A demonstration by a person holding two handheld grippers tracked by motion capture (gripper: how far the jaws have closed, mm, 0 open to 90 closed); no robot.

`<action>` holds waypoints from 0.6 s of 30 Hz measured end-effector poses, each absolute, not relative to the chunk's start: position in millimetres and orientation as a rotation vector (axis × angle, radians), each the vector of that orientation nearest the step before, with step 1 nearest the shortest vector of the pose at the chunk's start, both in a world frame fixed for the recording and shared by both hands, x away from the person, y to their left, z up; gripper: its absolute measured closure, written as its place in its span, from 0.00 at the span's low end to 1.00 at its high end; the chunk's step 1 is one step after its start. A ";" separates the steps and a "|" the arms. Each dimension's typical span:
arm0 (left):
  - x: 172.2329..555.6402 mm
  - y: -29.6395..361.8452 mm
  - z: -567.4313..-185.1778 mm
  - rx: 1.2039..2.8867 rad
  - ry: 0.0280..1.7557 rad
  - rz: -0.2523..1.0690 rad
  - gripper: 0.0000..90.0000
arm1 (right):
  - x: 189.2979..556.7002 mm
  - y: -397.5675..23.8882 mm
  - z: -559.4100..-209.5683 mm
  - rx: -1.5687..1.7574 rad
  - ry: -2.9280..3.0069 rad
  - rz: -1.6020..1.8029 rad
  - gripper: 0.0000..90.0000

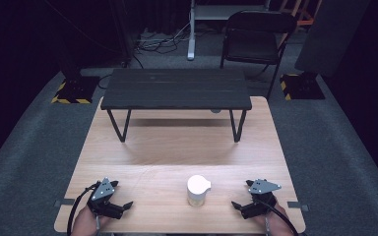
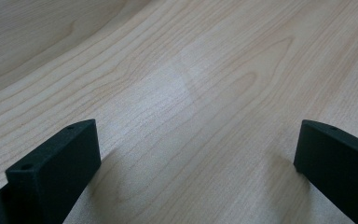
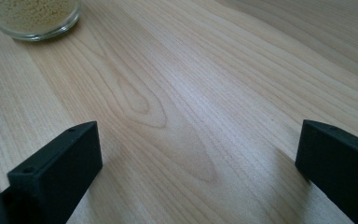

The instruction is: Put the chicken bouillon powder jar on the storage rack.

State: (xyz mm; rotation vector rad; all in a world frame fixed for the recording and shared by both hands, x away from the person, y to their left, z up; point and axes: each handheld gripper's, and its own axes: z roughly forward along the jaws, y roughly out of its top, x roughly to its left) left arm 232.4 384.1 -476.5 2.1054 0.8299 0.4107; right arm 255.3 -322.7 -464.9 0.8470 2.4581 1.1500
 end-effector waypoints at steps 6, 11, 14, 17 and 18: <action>232.2 384.0 -476.7 2.104 0.831 0.411 0.00 | 252.6 -325.1 -461.3 0.834 2.469 1.280 0.00; 232.4 384.2 -476.5 2.105 0.830 0.411 0.00 | 252.5 -317.0 -462.0 0.798 2.431 1.449 0.00; 232.7 384.2 -476.6 2.105 0.828 0.410 0.00 | 254.7 -290.8 -459.4 0.706 2.449 1.501 0.01; 233.2 384.2 -476.6 2.106 0.827 0.410 0.00 | 256.4 -277.1 -460.1 0.679 2.453 1.512 0.02; 233.4 384.3 -476.6 2.106 0.826 0.410 0.00 | 258.4 -270.3 -462.4 0.685 2.449 1.528 0.02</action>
